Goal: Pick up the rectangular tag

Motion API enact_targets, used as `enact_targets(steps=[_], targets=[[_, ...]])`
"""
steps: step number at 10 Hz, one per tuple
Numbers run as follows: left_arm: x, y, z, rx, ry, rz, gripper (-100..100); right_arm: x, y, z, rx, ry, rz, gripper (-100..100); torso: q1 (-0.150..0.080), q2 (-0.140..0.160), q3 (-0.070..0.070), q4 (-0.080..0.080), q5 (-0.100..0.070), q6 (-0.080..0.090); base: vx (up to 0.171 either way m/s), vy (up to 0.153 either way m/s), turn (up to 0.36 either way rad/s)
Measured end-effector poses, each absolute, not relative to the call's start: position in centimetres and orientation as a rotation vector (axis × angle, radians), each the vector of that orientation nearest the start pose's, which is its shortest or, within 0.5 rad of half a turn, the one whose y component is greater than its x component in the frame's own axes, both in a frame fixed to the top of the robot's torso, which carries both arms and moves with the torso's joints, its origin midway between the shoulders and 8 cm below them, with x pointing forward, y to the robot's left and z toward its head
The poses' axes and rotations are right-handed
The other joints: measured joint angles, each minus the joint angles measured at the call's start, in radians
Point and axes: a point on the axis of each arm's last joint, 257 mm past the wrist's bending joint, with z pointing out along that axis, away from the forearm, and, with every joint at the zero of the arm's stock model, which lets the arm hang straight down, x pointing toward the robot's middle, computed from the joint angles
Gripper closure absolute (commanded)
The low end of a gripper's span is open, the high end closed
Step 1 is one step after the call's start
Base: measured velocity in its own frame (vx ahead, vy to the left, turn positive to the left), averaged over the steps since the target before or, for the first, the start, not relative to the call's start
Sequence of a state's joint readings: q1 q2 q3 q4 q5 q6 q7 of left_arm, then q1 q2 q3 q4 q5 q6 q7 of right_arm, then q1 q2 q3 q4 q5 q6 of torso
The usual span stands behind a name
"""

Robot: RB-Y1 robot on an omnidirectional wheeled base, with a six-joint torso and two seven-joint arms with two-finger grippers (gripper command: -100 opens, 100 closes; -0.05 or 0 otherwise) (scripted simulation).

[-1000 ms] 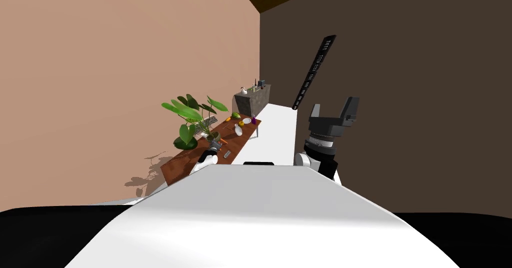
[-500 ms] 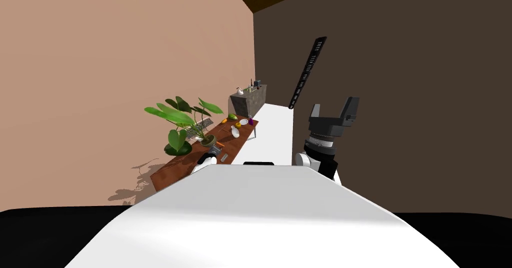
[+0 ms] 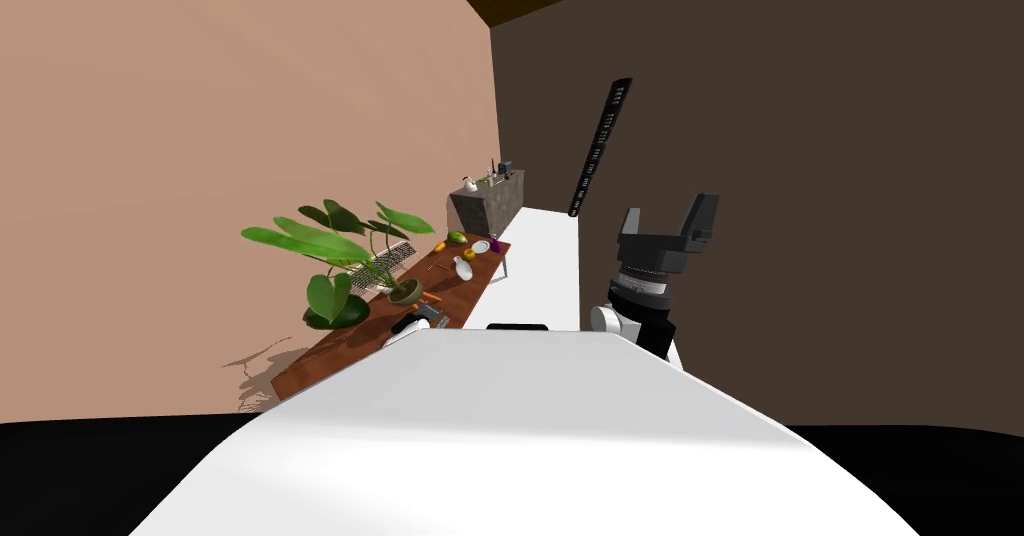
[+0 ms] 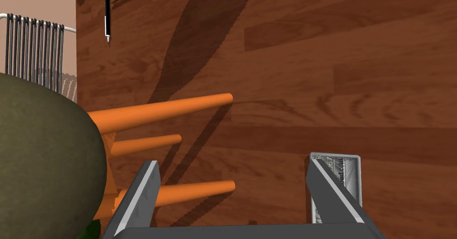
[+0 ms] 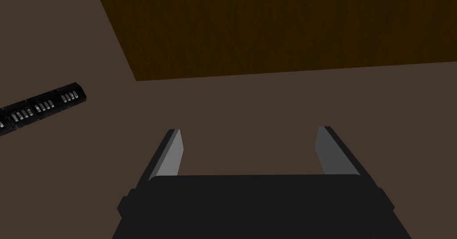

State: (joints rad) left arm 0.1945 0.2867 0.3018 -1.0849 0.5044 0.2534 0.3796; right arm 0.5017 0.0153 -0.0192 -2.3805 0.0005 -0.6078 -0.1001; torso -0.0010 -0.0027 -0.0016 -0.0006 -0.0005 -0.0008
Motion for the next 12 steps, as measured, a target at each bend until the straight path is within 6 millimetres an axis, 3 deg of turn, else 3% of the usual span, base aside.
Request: enact_targets(steps=[3, 5, 12], targets=[[27.6, 50.9, -54.5, -2.508, 0.641, -0.661, -100, 29.9, -27.7, 8.5, 0.523, 0.436, 1.419, 0, 0.000, 0.001, 0.001, 0.000, 0.000, 0.000, 0.031, 0.000, -0.078], [25.0, 51.1, -56.9, -2.597, 0.588, -0.590, -100, 29.9, -27.7, 8.5, 0.523, 0.436, 1.419, 0, 0.001, 0.000, 0.000, 0.000, 0.000, 0.000, 0.052, 0.012, -0.128], [16.8, 50.8, -61.0, -2.832, 0.408, -0.384, -100, 29.9, -27.7, 8.5, 0.523, 0.436, 1.418, 0, 0.001, 0.001, 0.000, 0.000, 0.000, -0.001, 0.049, 0.015, -0.101]])
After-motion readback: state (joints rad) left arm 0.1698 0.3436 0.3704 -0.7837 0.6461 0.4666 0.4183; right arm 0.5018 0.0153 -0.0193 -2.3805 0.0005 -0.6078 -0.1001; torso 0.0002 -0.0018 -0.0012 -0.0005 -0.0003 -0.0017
